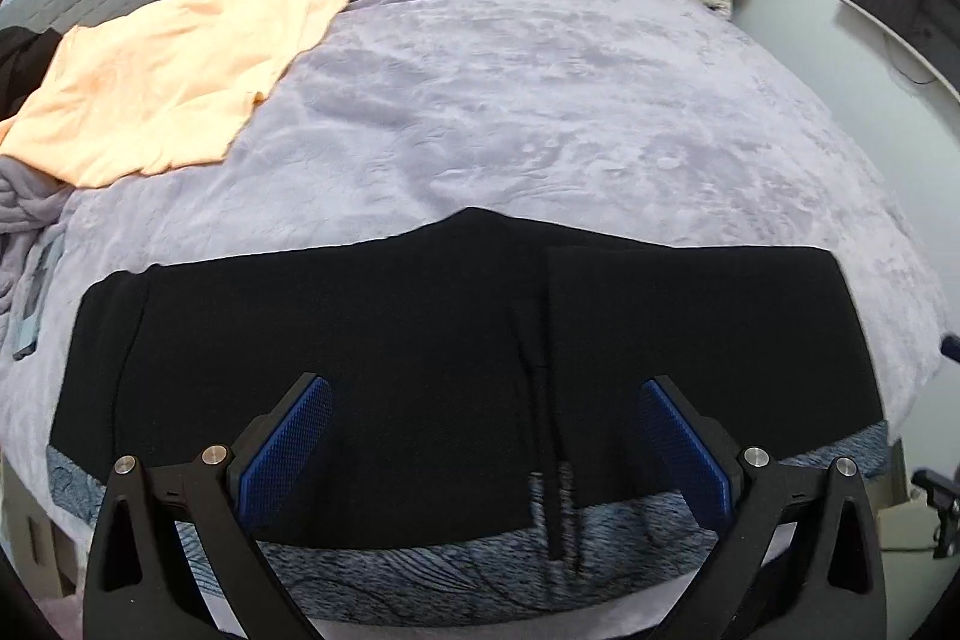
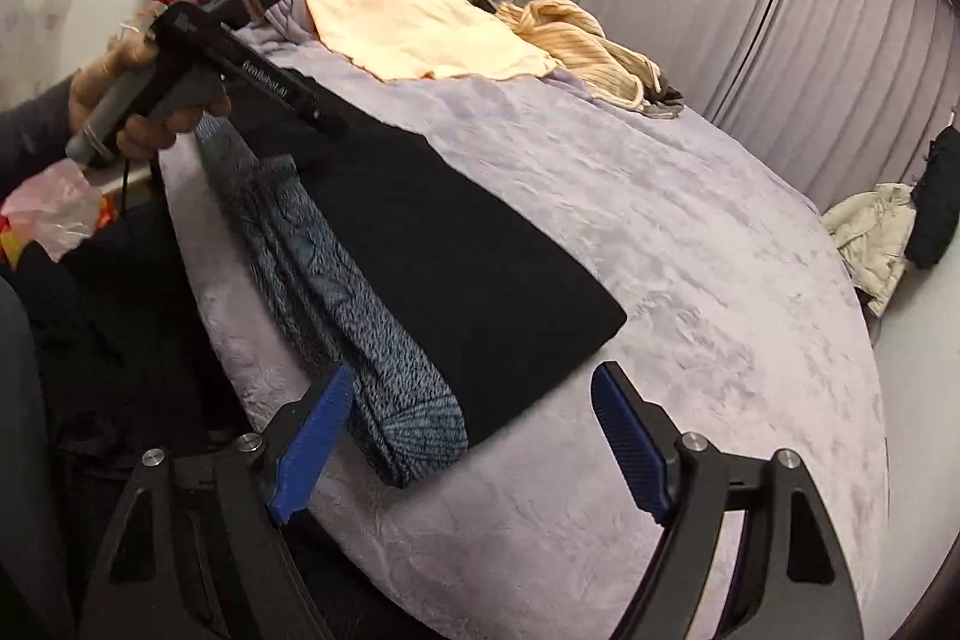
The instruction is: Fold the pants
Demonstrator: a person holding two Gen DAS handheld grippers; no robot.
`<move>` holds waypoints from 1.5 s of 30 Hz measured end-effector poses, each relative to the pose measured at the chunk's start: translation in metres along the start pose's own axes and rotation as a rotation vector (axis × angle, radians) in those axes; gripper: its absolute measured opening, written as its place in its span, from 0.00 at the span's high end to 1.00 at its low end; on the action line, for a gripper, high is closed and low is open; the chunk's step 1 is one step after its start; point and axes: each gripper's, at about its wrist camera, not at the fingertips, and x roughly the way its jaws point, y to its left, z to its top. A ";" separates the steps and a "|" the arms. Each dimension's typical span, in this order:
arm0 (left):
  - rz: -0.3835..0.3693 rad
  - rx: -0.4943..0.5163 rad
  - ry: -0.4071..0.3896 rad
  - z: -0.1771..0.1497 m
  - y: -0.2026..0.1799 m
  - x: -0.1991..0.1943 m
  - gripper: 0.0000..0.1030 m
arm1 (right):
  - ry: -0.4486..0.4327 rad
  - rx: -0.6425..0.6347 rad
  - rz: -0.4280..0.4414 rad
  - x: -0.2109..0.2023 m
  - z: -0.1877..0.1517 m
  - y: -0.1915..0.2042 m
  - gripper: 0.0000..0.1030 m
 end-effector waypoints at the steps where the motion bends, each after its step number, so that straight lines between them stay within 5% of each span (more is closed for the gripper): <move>1: -0.047 0.025 0.007 -0.002 -0.009 0.000 0.00 | -0.012 0.007 0.034 0.004 0.000 -0.015 0.18; 4: -0.057 0.097 0.037 -0.010 -0.031 0.012 0.00 | 0.009 -0.012 0.152 0.033 0.027 -0.031 0.18; 8: -0.023 0.090 0.129 -0.026 -0.030 0.045 0.00 | 0.210 -0.116 0.242 0.093 0.022 -0.028 0.17; 10: -0.043 0.071 0.114 -0.028 -0.025 0.045 0.00 | 0.268 -0.176 0.271 0.112 0.015 -0.015 0.09; 14: -0.009 0.043 0.082 -0.026 -0.016 0.035 0.00 | 0.264 -0.273 0.273 0.123 0.033 0.009 0.00; 24: -0.005 -0.062 0.034 -0.020 0.033 0.017 0.00 | 0.243 -0.418 0.369 0.176 0.095 0.072 0.00; 33: 0.089 -0.202 0.025 -0.022 0.102 0.012 0.00 | 0.251 -0.370 0.439 0.204 0.131 0.103 0.00; 37: 0.088 -0.312 -0.048 -0.022 0.147 -0.006 0.00 | 0.165 -0.300 0.526 0.177 0.152 0.094 0.00; 39: 0.159 -0.348 -0.042 -0.021 0.168 -0.001 0.00 | 0.139 -0.298 0.563 0.174 0.161 0.099 0.00; 41: 0.261 -0.380 0.010 -0.020 0.185 0.012 0.00 | 0.170 -0.352 0.522 0.184 0.162 0.116 0.00; 45: 0.307 -0.370 0.025 -0.031 0.204 0.020 0.00 | 0.341 -0.430 0.498 0.234 0.157 0.146 0.00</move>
